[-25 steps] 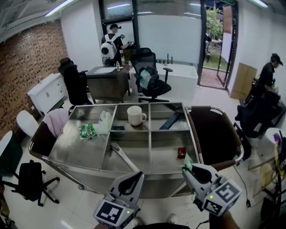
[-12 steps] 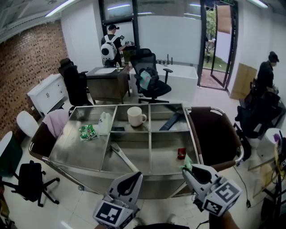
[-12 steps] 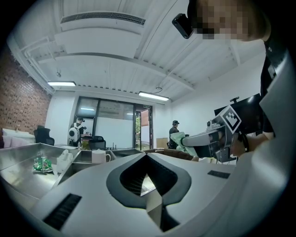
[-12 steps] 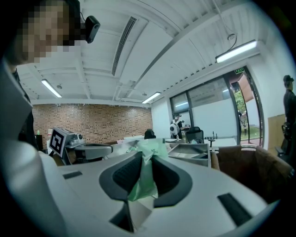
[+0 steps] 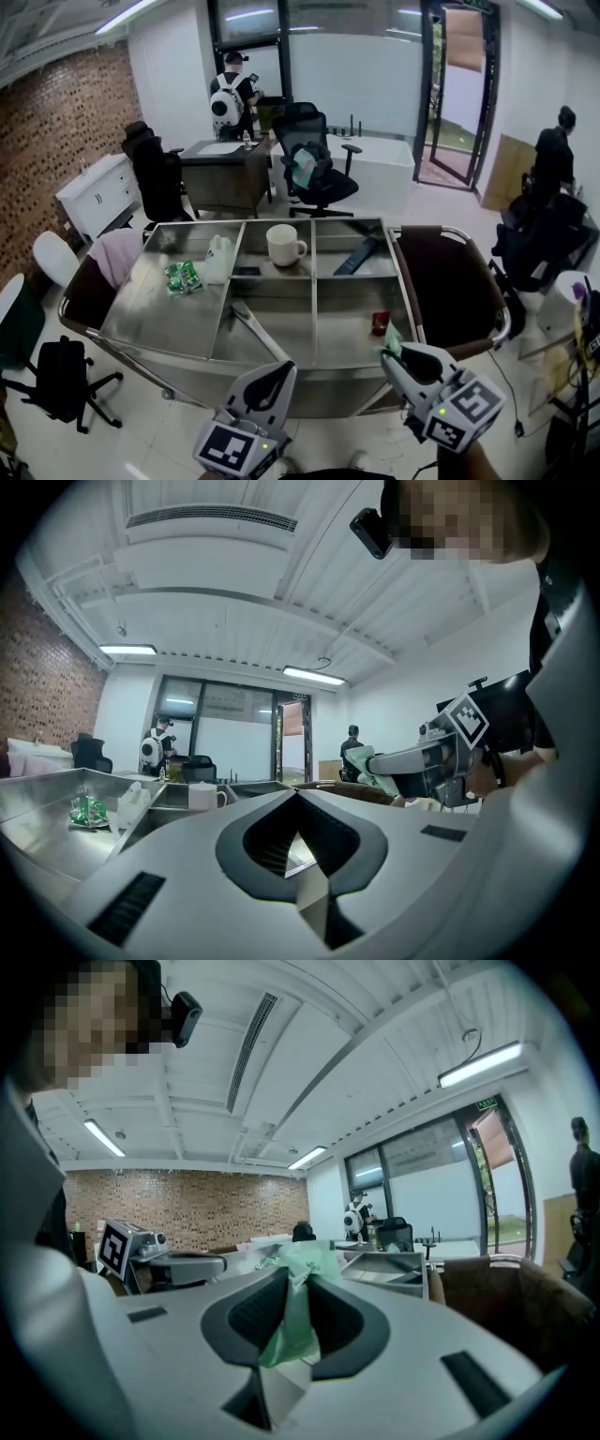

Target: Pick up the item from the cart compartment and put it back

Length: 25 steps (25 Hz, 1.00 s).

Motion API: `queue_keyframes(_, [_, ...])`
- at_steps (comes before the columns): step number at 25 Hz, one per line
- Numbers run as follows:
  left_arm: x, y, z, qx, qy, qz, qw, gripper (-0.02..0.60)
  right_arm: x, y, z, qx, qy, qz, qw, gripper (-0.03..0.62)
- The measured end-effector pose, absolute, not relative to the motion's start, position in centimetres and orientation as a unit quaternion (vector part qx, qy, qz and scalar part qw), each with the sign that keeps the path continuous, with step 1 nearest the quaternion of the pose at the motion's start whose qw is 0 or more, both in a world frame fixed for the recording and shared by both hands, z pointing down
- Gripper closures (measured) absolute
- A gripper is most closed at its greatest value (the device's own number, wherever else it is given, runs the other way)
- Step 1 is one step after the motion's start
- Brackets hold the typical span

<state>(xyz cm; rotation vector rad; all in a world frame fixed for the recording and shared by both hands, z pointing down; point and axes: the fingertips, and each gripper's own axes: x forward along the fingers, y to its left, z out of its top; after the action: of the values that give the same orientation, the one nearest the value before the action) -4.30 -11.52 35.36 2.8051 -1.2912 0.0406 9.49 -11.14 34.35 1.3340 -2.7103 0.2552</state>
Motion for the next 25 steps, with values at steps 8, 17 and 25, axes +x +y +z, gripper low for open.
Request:
queue_keyframes(8, [-4.7,-12.3,35.2,0.906,-0.423,0.012,0.024,0.581,9.2,-13.7,34.4,0.438,-0.893,0.072,0.077,0.508])
queue_keyframes(17, [-5.1,-13.0,35.8,0.903,-0.428,0.015,0.030,0.581,9.2,-17.8,35.7,0.437,-0.890,0.075,0.107,0.508])
queue_keyframes(25, [-5.1,-13.7,35.9,0.901,-0.431,0.017,0.032,0.581,8.6,-21.8,37.9,0.432,-0.886,0.081,0.147,0.508])
